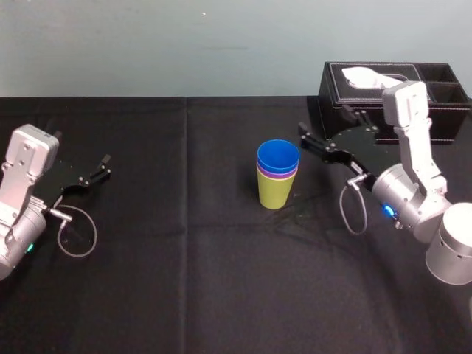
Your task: Stack the three plastic cups sequentially using one hand.
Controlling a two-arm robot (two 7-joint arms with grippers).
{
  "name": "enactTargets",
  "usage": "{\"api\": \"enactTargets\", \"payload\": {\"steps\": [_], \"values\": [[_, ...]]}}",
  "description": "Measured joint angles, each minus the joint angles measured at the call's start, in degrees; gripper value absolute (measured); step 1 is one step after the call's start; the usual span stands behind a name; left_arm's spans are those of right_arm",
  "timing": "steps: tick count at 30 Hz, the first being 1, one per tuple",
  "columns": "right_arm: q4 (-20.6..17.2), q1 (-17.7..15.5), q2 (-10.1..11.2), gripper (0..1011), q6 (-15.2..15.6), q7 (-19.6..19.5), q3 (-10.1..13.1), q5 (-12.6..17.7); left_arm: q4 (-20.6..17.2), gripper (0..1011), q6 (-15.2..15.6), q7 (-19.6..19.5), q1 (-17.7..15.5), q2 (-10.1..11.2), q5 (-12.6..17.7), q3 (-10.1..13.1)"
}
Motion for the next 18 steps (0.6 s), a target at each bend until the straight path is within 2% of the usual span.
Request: {"api": "enactTargets", "payload": {"steps": [5,9,18], "values": [[0.74,-1.08,-1.36,1000,-0.73,-3.35,1.11,-2.02,0.00,1011,0.00,0.00,0.00,0.00,0.00,0.00],[1.57,-1.94,-2.09,1000,-1.35,-5.23,0.90,-4.82,0.00,1011,0.00,0.00,0.00,0.00,0.00,0.00],[2.47,-2.75,-3.61,1000,-1.09,-7.57,0.80,-8.44,0.00,1011,0.00,0.00,0.00,0.00,0.00,0.00]]}}
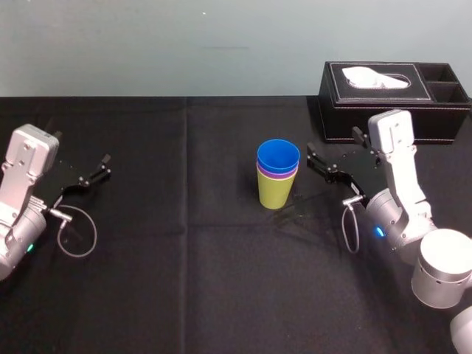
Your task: Stack the three plastic cups sequentially using one hand.
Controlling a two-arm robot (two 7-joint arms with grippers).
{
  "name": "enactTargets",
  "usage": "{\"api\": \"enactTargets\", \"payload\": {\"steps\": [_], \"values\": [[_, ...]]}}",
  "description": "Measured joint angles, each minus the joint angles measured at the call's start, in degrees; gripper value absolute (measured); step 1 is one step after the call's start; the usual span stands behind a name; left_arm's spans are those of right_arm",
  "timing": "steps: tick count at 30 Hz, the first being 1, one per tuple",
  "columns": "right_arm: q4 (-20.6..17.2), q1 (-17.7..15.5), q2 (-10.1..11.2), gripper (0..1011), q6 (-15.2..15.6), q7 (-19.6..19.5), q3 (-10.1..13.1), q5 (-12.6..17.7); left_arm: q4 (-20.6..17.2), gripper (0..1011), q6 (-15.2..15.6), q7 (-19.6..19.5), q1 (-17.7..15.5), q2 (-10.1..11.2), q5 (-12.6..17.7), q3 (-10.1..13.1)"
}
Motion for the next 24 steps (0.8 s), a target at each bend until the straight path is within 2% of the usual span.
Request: {"api": "enactTargets", "payload": {"steps": [24], "values": [[0.05,-0.14,-0.09,1000,0.05,-0.07,0.04,-0.33,0.00,1011,0.00,0.00,0.00,0.00,0.00,0.00]]}}
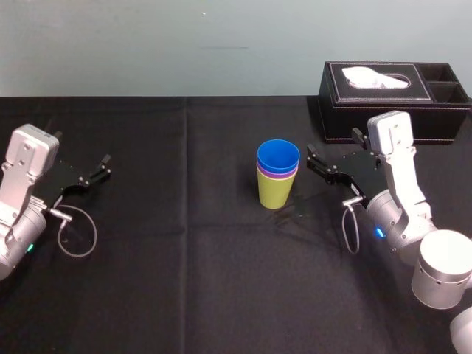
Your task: Stack the three plastic cups sequentially using one hand.
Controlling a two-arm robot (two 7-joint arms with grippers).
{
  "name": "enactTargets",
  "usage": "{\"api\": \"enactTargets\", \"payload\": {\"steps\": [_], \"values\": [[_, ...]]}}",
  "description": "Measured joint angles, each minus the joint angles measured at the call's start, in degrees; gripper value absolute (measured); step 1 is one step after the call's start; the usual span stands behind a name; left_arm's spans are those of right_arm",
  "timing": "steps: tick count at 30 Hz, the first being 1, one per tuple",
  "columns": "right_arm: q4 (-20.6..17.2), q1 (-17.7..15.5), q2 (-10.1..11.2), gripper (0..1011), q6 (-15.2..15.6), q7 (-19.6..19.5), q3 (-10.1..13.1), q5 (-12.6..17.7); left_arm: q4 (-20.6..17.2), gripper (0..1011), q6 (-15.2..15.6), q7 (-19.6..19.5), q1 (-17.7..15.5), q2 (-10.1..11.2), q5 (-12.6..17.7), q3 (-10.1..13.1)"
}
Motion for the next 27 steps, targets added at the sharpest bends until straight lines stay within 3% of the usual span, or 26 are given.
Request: {"api": "enactTargets", "payload": {"steps": [27], "values": [[0.00,0.03,0.00,1000,-0.01,-0.07,0.00,0.07,0.00,1011,0.00,0.00,0.00,0.00,0.00,0.00]]}}
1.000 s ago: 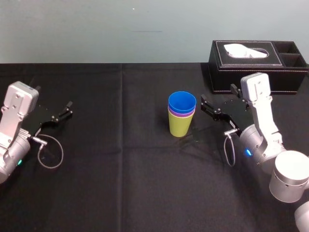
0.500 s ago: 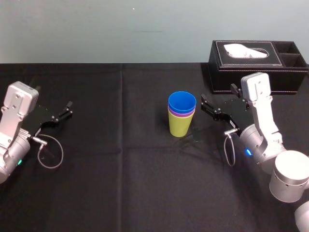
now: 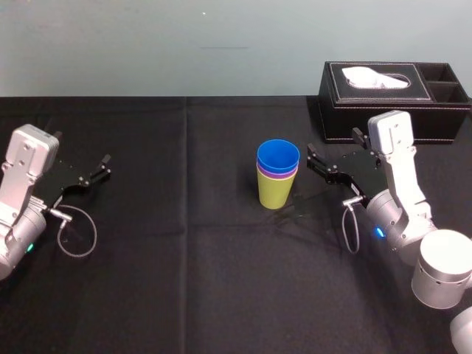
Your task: Stack the three plastic cups sequentially using one hand.
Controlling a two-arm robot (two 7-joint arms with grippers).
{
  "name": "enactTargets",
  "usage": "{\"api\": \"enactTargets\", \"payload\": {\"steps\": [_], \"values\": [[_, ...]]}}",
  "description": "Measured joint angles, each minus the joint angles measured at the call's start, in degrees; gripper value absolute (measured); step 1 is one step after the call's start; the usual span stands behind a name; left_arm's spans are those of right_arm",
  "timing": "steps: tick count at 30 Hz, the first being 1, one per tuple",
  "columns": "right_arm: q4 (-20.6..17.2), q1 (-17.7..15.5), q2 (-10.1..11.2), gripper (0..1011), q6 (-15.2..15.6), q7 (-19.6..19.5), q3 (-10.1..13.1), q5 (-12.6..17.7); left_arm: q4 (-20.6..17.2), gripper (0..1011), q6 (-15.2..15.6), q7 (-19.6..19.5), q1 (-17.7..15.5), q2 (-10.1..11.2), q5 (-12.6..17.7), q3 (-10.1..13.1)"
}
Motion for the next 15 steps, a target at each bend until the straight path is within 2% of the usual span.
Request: {"api": "enactTargets", "payload": {"steps": [15], "values": [[0.00,0.00,0.00,1000,0.00,0.00,0.00,0.00,0.00,1011,0.00,0.00,0.00,0.00,0.00,0.00]]}}
